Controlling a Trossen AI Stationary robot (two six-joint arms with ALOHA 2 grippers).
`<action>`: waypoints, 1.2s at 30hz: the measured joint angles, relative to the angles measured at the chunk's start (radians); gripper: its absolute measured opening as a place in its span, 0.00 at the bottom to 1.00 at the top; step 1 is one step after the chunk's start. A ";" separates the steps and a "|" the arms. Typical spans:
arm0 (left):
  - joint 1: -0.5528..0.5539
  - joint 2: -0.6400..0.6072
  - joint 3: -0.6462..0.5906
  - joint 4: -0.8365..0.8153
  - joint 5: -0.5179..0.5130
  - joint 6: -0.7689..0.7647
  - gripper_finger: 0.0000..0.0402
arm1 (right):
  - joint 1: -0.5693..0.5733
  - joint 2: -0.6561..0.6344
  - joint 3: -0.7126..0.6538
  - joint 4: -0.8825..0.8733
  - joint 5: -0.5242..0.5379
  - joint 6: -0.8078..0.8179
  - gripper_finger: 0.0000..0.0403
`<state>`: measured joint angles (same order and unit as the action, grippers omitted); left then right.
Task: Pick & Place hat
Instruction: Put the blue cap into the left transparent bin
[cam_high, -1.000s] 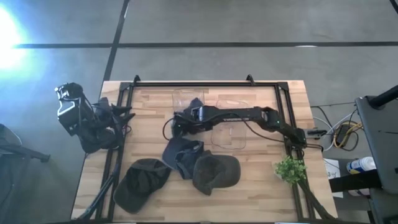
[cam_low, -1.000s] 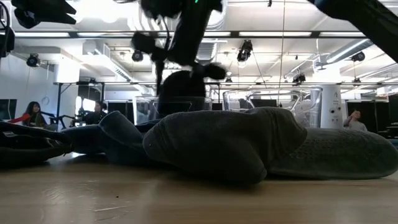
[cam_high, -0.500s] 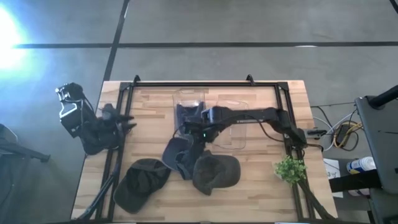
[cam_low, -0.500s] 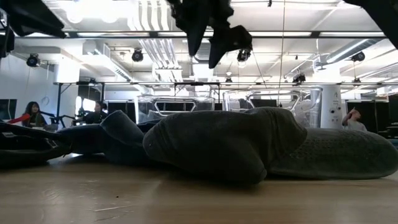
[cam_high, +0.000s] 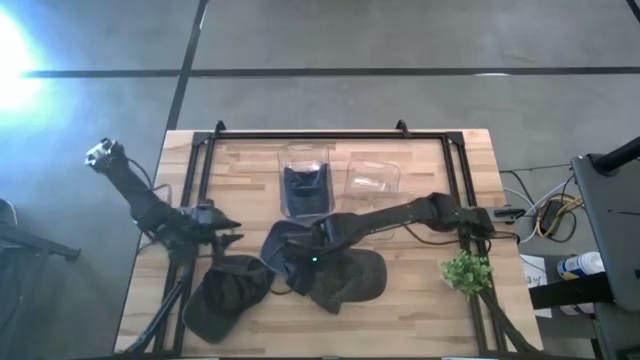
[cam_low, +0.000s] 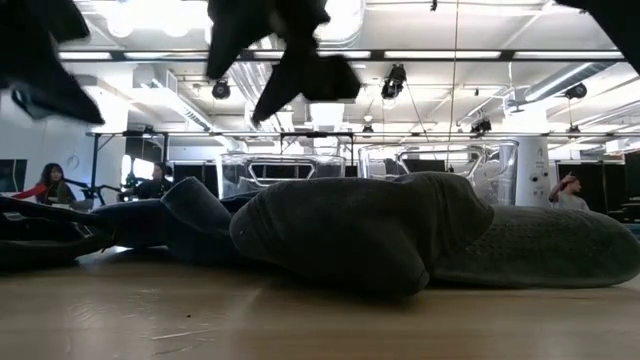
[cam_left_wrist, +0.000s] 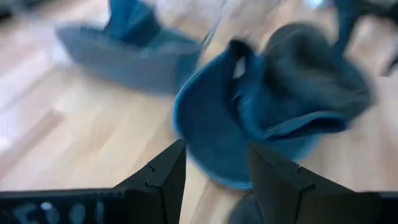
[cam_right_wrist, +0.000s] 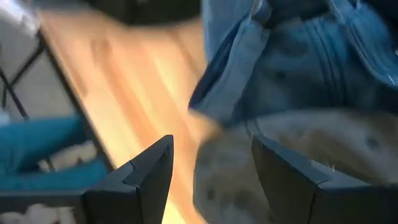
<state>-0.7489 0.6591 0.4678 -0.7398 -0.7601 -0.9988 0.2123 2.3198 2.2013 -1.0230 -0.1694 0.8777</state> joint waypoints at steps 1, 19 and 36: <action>0.038 -0.005 -0.028 0.040 0.032 0.015 0.41 | -0.001 0.016 -0.001 0.027 0.011 0.030 0.53; 0.772 0.082 -0.162 0.555 0.685 0.764 0.41 | 0.065 0.182 -0.015 0.130 0.252 0.335 0.53; 0.882 0.433 -0.157 0.744 0.931 0.833 0.41 | 0.093 0.213 -0.012 0.117 0.304 0.230 0.53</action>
<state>0.1327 1.0923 0.3110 0.0041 0.1709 -0.1655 0.3051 2.5324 2.1891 -0.9056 0.1349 1.1082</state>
